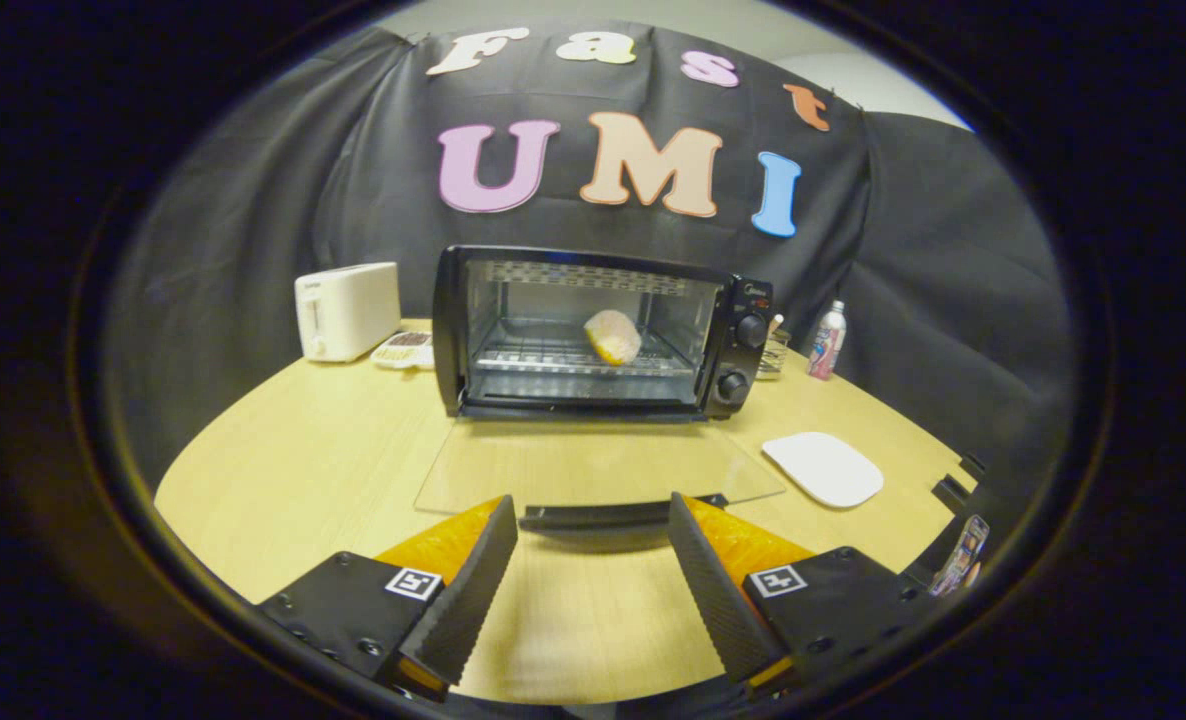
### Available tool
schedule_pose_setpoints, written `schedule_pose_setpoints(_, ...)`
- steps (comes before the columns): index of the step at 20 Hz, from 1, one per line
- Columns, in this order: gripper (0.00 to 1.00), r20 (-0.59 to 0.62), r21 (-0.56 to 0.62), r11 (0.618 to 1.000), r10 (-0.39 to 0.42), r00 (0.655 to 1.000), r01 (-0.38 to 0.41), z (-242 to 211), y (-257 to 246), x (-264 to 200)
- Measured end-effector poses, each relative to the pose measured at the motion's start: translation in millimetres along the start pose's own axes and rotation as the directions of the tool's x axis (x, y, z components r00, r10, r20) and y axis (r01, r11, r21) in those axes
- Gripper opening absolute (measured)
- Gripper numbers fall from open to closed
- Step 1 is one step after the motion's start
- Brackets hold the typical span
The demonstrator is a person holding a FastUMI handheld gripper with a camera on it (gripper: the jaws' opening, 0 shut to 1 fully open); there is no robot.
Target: Open the toaster oven, put the food inside, and close the toaster oven door.
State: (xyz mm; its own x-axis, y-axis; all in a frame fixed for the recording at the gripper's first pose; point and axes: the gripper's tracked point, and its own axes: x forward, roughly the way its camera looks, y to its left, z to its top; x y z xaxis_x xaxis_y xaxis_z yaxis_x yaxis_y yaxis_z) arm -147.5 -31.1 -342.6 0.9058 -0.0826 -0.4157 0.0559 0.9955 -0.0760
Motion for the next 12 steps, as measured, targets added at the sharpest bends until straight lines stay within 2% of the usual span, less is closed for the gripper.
schedule_pose_setpoints(3,0.97,-0.009,0.012,1.0,0.005,1.0,-0.005,-9,0,-2)
schedule_pose_setpoints(8,0.98,-0.069,0.057,0.998,0.021,0.997,-0.017,-33,0,21)
schedule_pose_setpoints(12,0.98,-0.091,0.058,0.998,0.042,0.995,-0.037,-36,1,33)
